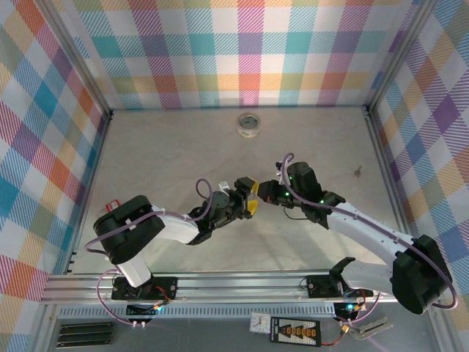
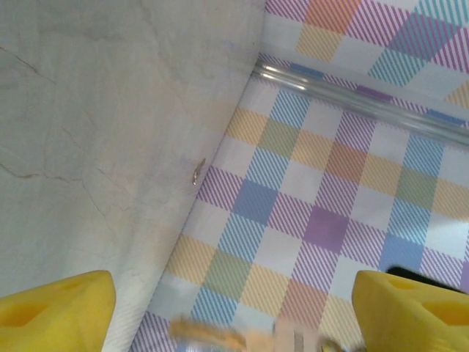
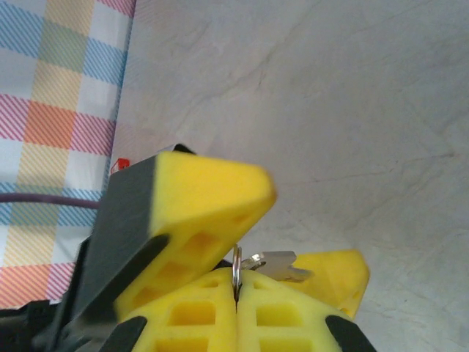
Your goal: Unlock with the key
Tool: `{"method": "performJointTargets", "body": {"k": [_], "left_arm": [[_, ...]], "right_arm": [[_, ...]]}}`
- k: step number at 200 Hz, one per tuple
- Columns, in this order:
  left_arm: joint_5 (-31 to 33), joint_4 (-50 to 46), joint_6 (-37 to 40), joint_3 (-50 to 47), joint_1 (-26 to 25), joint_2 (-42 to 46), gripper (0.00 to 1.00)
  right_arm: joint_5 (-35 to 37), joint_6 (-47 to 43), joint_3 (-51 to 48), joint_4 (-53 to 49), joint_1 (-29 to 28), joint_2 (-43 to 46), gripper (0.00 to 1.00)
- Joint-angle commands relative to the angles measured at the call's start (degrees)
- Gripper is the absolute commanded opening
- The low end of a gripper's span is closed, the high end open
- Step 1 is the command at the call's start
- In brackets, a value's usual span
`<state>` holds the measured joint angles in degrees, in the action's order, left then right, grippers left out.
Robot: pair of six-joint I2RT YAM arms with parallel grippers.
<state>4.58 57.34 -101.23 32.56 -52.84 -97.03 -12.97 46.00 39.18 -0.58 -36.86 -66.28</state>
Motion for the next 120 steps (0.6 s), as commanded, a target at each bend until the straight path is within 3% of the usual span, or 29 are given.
{"method": "performJointTargets", "body": {"k": [1, 34, 68, 120], "left_arm": [[1.72, 7.71, -2.93, -0.66, 0.1, 0.0, 0.8], [1.59, 7.97, -2.81, -0.56, 1.22, 0.45, 0.67], [1.02, 8.19, -2.39, -0.69, 1.93, 0.92, 0.48], [0.65, 9.62, -2.31, -2.29, 3.08, 1.66, 0.31]], "right_arm": [[-1.09, 1.32, -1.67, 5.35, -1.05, 2.27, 0.0], [-0.85, 1.46, -3.83, 6.45, -1.72, 3.43, 0.0], [-0.84, 0.95, -4.85, 6.91, -1.89, 3.87, 0.0], [-1.26, 0.42, -5.82, 7.61, -1.94, 4.47, 0.0]]}}
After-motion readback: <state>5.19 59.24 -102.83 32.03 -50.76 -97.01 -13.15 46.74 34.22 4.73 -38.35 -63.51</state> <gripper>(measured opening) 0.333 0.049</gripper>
